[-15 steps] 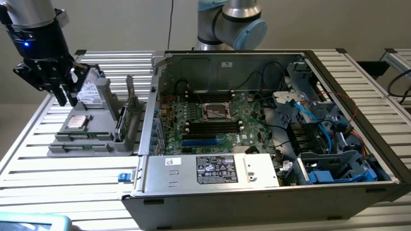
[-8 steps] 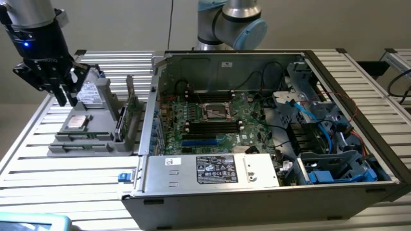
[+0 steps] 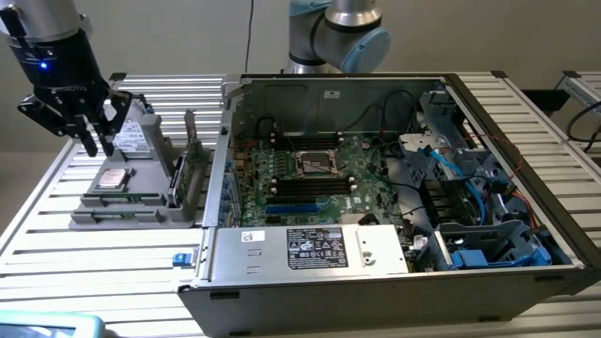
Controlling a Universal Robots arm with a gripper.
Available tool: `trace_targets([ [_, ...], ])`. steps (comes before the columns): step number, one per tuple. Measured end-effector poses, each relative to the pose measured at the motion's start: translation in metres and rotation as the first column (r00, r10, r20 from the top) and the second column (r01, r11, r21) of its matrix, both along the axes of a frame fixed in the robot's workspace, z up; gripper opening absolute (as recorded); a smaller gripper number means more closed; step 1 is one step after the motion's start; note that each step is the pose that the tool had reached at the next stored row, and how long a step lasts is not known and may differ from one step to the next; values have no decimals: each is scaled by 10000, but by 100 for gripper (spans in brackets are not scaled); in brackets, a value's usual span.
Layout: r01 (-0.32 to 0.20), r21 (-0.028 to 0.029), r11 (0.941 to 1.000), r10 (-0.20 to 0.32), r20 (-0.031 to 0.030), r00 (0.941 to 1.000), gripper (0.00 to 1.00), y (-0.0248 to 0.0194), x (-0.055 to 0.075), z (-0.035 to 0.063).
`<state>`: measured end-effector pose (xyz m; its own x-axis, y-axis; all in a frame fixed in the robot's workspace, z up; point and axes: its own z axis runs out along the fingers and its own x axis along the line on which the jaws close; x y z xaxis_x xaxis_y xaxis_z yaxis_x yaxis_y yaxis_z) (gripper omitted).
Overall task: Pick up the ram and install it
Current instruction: 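Pick up the ram and move it above insertion slot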
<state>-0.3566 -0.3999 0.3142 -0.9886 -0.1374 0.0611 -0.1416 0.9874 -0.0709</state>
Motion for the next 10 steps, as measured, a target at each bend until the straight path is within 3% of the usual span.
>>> trace_targets([
  [5,-898,9,9960,898,1,9960,31,0,0,-8],
  [10,-1804,18,9836,1804,3,9836,31,0,0,-16],
])
